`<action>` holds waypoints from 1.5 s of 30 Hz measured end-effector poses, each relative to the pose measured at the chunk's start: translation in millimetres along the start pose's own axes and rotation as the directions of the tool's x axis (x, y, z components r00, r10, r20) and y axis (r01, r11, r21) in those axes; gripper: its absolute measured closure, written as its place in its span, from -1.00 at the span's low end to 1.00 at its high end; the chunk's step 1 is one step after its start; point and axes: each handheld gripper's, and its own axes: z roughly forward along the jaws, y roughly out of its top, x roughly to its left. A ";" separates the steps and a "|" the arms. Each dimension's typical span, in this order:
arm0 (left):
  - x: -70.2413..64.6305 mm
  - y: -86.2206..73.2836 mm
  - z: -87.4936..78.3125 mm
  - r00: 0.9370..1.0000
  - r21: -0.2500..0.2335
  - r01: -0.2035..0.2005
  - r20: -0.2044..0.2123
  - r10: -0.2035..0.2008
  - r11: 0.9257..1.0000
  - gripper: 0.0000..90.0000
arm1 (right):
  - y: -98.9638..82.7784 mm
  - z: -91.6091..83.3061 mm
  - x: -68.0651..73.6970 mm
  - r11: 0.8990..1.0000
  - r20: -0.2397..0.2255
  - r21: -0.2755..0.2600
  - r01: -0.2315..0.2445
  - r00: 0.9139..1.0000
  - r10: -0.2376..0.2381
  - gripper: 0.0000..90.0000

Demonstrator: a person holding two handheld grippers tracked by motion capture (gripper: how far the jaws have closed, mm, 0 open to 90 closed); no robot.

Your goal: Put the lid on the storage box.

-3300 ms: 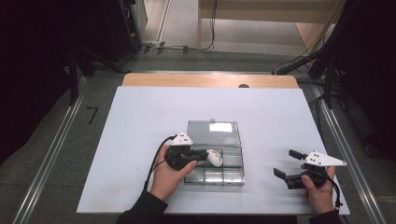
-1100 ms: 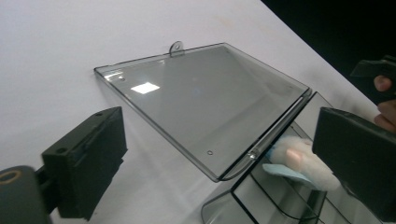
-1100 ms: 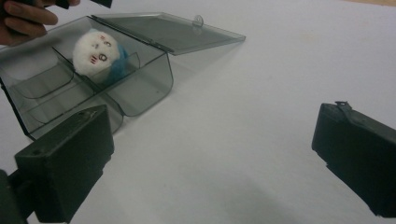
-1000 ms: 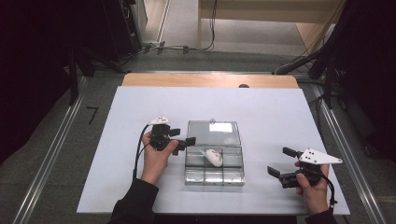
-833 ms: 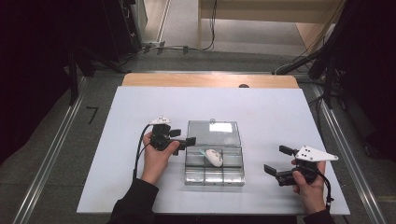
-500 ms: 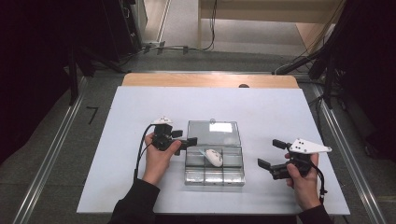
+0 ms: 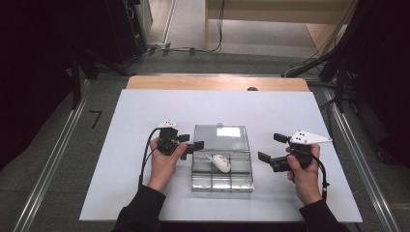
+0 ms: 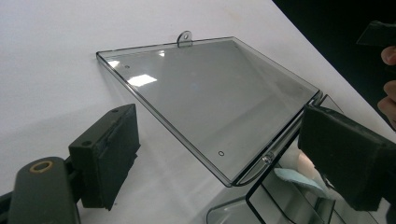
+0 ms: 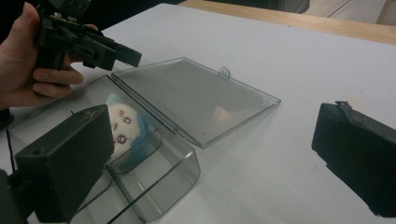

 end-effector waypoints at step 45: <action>0.6 -3.1 14.9 0.998 0.031 0.053 -0.037 -0.052 0.998 -0.42 | -5.1 83.4 -16.3 0.943 0.049 0.149 -0.297 0.955 0.293 -0.51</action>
